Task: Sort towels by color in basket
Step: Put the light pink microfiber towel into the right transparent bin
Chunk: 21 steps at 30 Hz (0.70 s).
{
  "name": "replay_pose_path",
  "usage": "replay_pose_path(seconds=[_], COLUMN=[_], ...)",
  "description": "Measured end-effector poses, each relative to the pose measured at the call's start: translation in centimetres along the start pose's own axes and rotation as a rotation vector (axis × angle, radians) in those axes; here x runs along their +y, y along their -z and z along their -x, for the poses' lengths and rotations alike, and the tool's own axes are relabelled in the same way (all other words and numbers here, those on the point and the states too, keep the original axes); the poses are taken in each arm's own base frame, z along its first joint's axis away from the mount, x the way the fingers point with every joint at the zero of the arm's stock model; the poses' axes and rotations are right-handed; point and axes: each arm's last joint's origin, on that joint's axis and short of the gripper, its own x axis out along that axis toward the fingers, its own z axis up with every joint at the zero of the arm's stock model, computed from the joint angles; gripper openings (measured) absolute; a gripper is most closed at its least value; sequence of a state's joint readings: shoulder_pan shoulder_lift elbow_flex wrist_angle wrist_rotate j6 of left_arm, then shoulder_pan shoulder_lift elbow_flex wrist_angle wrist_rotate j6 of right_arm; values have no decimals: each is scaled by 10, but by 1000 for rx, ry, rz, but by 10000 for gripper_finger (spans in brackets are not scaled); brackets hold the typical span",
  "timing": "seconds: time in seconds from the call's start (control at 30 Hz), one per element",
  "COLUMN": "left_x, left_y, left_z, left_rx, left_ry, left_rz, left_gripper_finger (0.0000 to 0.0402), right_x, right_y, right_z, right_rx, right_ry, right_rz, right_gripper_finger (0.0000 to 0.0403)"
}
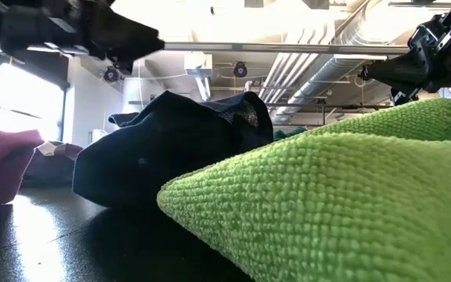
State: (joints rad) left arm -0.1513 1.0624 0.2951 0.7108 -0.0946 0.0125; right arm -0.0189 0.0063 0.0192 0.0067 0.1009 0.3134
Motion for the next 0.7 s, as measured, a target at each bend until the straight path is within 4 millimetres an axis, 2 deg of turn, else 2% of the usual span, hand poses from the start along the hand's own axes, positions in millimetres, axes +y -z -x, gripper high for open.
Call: replay_pose_path(seconds=[0.27,0.53,0.7], left_x=[-31,-36,-37], left_y=[5,18,24], left_z=[-6,-18,-22], left_rx=[-98,-125,-127], left_ry=[45,44,20], left_rz=[-46,-76,-75], left_gripper_finger=[122,122,122], right_x=[0,0,-1], right_y=[0,-2,-4], right_z=[0,0,-1], right_rx=[0,-27,-64], right_ry=[0,22,41], right_rz=[0,-6,-265], right_gripper_finger=[2,2,2])
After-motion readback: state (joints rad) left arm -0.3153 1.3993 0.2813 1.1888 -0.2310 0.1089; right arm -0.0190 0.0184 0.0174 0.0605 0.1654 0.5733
